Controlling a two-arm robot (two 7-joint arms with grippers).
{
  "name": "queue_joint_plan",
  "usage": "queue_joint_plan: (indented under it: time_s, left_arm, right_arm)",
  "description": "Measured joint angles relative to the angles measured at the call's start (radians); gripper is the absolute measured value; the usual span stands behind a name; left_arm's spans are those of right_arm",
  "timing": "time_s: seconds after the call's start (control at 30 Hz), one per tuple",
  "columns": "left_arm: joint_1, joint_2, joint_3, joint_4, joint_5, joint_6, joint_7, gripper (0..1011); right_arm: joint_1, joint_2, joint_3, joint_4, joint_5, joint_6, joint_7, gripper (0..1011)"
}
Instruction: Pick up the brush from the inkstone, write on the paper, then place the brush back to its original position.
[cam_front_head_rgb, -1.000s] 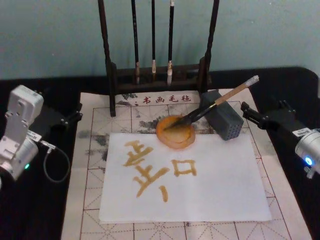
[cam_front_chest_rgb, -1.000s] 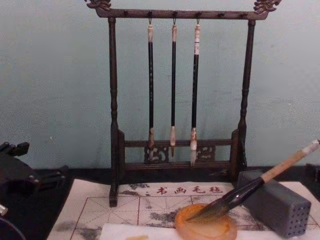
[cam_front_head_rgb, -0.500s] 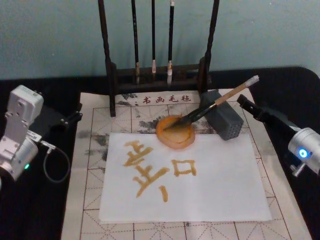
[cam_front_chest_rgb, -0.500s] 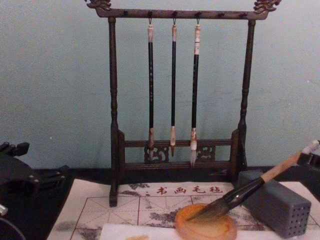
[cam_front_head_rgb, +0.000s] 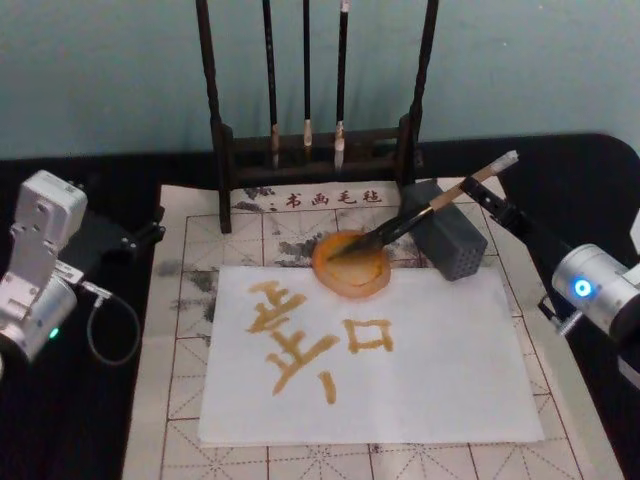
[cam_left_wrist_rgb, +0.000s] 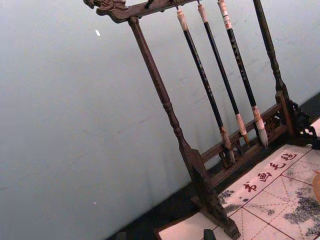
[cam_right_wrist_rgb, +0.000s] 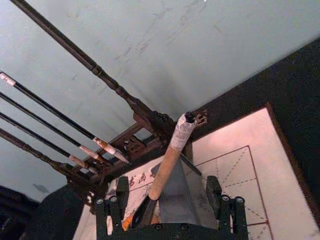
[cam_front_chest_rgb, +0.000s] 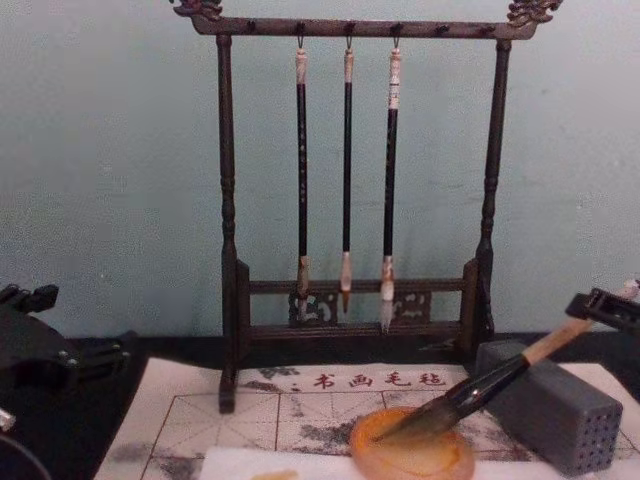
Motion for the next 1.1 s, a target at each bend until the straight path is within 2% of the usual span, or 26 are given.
queue_joint_plan:
  time_s: [0.4,0.8,1.1]
  left_arm:
    - [0.0,0.0,0.0,0.0,0.0,0.0,0.0,1001]
    - [0.0,0.0,0.0,0.0,0.0,0.0,0.0,1001]
    - [0.0,0.0,0.0,0.0,0.0,0.0,0.0,1001]
  right_arm:
    - [0.055,-0.031,-0.025,0.051,0.046,-0.002,-0.036,1000]
    - [0.101,-0.04,-0.054,0.096,0.07,-0.02,-0.054,1000]
    - [0.116,-0.041,-0.071,0.109,0.091,-0.03,-0.067,1000]
